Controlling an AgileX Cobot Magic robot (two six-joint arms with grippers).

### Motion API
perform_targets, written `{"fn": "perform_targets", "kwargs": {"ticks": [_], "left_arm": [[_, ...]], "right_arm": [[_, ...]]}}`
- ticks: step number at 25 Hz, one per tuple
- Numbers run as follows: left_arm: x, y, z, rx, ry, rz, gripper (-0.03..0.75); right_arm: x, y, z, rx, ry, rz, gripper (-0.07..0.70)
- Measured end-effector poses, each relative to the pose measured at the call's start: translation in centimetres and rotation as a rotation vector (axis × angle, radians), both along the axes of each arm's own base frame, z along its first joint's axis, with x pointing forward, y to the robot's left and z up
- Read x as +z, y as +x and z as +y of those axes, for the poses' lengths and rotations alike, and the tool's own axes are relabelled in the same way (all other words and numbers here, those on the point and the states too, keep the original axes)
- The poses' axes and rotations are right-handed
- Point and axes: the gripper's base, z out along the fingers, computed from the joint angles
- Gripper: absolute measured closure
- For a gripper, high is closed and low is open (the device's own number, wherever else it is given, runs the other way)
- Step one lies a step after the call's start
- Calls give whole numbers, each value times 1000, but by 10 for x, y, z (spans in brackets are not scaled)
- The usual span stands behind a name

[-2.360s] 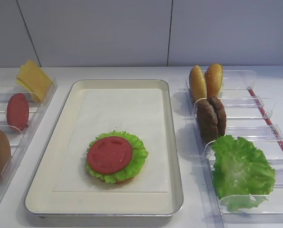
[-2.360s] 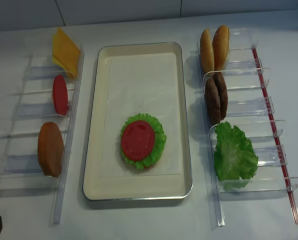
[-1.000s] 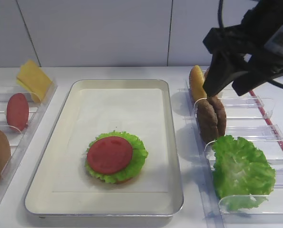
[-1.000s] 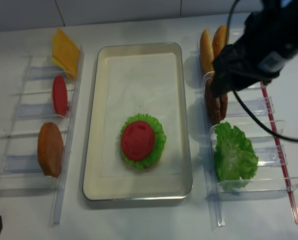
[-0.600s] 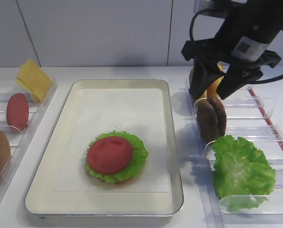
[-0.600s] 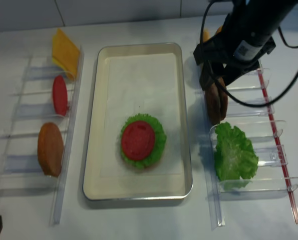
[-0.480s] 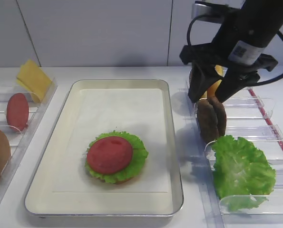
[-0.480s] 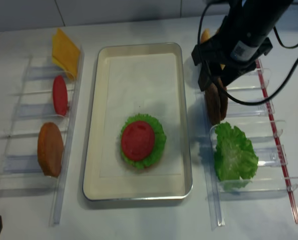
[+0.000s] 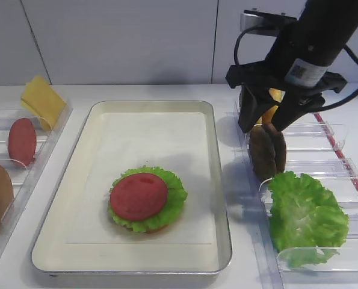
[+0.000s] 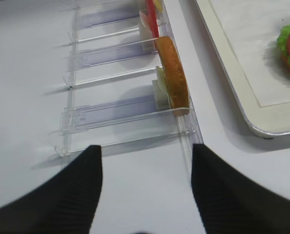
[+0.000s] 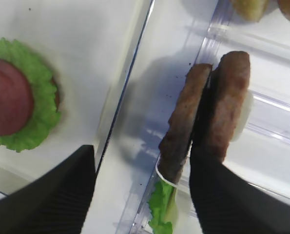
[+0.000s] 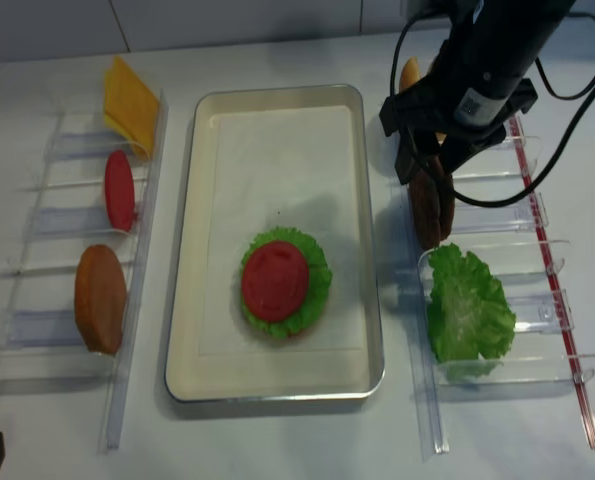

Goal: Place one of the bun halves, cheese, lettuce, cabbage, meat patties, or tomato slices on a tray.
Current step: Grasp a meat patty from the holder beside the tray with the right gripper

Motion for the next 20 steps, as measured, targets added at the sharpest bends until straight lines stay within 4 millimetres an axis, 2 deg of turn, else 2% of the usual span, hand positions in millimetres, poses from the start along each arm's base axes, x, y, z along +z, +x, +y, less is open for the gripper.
{"fn": "perform_targets", "kwargs": {"ticks": [10, 16, 20], "left_arm": [[0, 0, 0, 0, 0, 0, 319], [0, 0, 0, 0, 0, 0, 319], [0, 0, 0, 0, 0, 0, 319]], "right_arm": [[-18, 9, 5, 0, -14, 44, 185], [-21, 6, 17, 38, -81, 6, 233], [-22, 7, 18, 28, -110, -7, 250]]}}
